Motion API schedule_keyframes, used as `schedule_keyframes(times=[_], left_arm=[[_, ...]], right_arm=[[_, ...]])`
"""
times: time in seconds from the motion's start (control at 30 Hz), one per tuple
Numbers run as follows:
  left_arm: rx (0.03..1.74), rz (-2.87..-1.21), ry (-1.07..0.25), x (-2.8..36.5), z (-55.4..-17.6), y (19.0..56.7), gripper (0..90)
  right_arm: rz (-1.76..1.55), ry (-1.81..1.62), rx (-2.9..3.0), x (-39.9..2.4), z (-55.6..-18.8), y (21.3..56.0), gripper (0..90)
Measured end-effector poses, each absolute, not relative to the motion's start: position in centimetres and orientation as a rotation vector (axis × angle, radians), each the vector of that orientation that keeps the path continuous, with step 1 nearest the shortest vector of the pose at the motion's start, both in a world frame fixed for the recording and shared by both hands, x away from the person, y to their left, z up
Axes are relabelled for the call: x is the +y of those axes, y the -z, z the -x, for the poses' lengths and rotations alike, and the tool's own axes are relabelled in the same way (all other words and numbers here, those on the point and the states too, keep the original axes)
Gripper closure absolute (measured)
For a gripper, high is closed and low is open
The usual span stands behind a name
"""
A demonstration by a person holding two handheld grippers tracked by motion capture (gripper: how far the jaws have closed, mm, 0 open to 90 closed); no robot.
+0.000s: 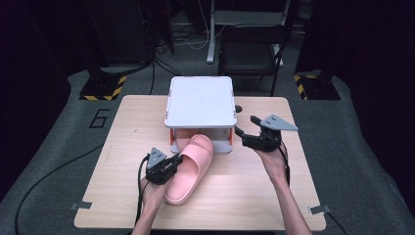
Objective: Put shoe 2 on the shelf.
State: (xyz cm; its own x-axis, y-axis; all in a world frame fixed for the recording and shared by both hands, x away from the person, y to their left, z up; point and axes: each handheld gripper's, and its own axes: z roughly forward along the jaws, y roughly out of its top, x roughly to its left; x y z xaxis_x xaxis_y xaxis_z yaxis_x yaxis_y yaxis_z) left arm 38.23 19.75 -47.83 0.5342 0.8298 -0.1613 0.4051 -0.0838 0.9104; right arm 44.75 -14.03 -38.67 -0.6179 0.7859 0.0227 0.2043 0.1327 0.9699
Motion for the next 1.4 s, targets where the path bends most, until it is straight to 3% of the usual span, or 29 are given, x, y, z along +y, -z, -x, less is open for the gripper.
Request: schedule_keyframes(times=[0.37, 0.87, 1.07, 1.27, 1.4], left_arm=[[1.134, -1.664, -0.522, 15.5, -41.0, 48.2, 81.1], [1.265, -1.584, -0.509, 12.6, -45.0, 49.6, 77.4], [1.15, -1.651, -0.529, 14.2, -44.1, 49.2, 57.8], [0.981, -1.783, -0.503, 16.8, -42.1, 49.0, 44.7], [0.864, -1.873, -0.41, 18.4, -40.6, 49.1, 34.2]], right_arm=[[-0.847, -1.413, 2.072, -8.2, -50.3, 38.0, 24.5], [-0.91, -1.415, 2.087, -8.5, -51.0, 39.1, 25.2], [-0.931, -1.417, 2.075, -8.7, -50.9, 39.2, 25.2], [-0.935, -1.412, 2.076, -8.7, -50.9, 39.2, 25.2], [-0.928, -1.405, 2.077, -8.6, -50.9, 39.1, 25.2]])
